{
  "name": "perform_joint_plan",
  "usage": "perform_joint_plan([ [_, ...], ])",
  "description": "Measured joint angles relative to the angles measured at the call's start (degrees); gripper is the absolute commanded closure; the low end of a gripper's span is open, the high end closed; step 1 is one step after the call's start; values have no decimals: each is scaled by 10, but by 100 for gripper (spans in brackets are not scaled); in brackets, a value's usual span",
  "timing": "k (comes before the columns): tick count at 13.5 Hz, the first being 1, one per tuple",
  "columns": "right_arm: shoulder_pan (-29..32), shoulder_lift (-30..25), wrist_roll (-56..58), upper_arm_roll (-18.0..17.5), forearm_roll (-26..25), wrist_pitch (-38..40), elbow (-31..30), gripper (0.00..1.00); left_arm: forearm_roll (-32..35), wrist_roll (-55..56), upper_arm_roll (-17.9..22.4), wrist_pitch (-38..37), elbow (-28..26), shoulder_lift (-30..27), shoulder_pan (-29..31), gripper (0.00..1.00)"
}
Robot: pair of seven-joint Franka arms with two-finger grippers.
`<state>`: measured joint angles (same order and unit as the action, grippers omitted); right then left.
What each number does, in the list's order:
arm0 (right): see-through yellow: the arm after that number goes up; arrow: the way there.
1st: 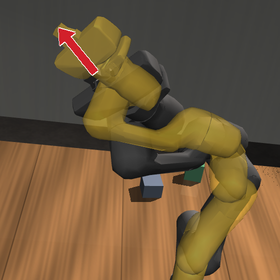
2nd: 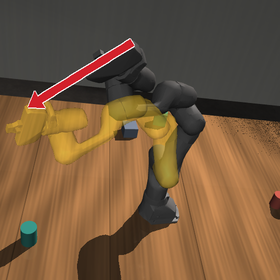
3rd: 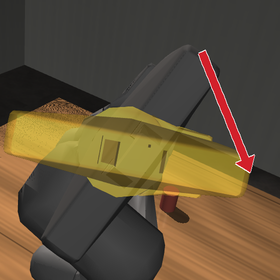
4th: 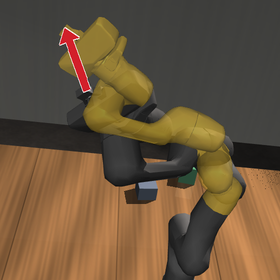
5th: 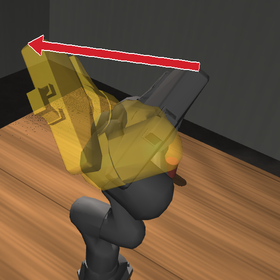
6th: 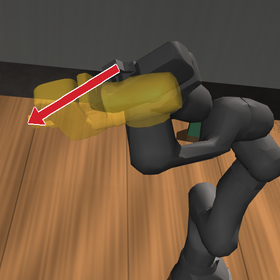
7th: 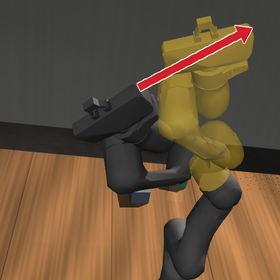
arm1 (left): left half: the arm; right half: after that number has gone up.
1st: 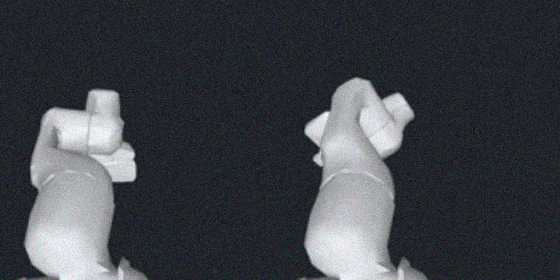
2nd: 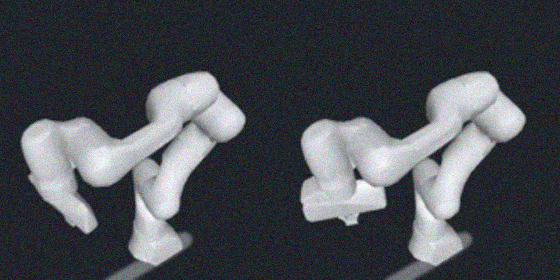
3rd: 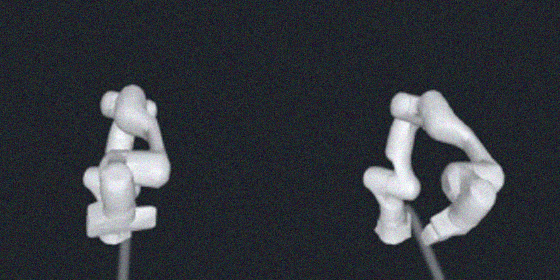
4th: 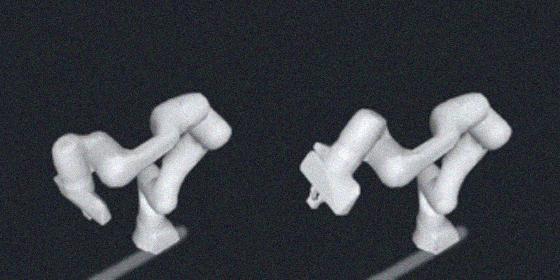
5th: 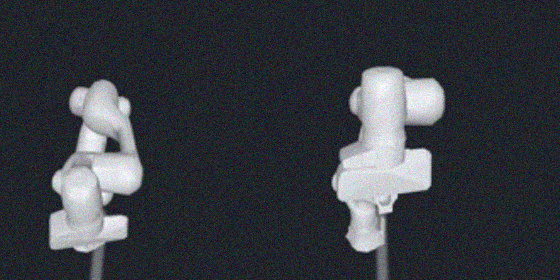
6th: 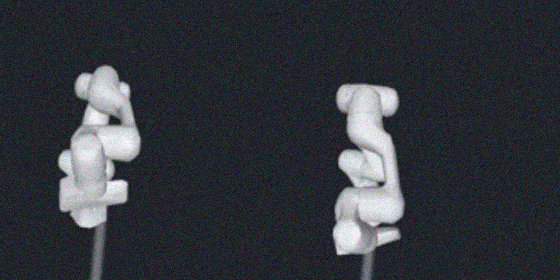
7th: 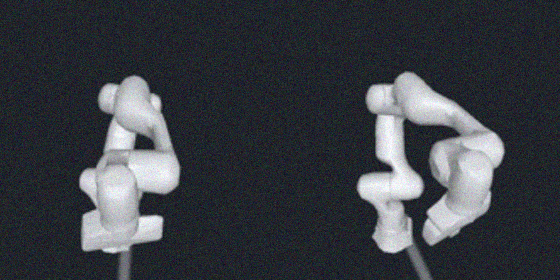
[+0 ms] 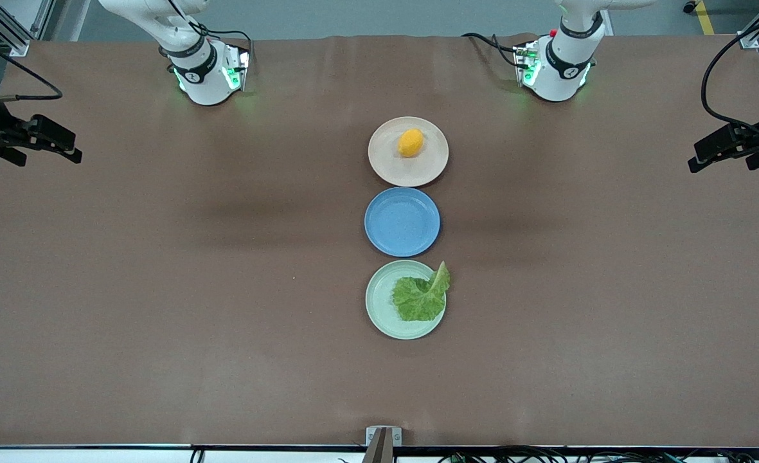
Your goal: Pick lemon and lettuce from plates
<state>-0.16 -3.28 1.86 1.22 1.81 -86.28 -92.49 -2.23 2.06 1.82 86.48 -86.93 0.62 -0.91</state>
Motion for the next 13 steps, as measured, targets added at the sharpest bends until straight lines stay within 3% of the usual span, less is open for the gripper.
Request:
perform_joint_plan([
  [13,0,0,12,-1,0,-5,0,0,-2,8,-12,-13,-2,5,-7,0],
])
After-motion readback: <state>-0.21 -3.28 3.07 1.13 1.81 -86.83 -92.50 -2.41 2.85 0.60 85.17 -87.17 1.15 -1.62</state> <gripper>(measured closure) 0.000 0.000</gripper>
